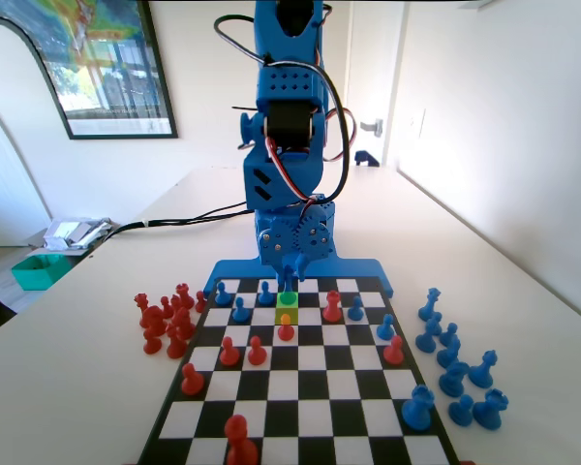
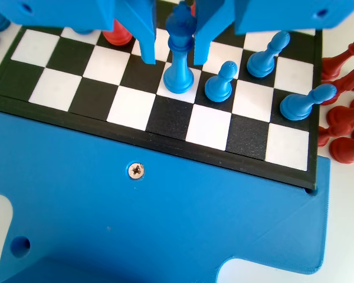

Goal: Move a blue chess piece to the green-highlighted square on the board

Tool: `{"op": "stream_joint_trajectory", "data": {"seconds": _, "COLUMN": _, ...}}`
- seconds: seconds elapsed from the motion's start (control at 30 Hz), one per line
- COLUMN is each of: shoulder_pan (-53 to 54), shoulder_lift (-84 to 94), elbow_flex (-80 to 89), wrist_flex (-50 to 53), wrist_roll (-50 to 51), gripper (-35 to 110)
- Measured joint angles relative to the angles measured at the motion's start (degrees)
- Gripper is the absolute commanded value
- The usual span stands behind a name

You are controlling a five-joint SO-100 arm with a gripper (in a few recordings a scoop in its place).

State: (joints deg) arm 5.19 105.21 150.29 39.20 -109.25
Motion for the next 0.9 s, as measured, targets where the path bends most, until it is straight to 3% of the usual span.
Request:
{"op": "stream_joint_trajectory", "data": {"seconds": 0.23, "shoulder_pan": 0.0, "shoulder_lift": 0.0, "elbow_flex": -2.0, "wrist_flex": 2.9, "wrist_roll": -0.6, "gripper": 12}}
{"op": "stream_joint_trajectory", "data": {"seconds": 0.9, "shoulder_pan": 1.6, "shoulder_lift": 11.7, "elbow_flex": -20.2, "wrist_flex": 32.7, "wrist_roll": 1.0, "gripper": 1}}
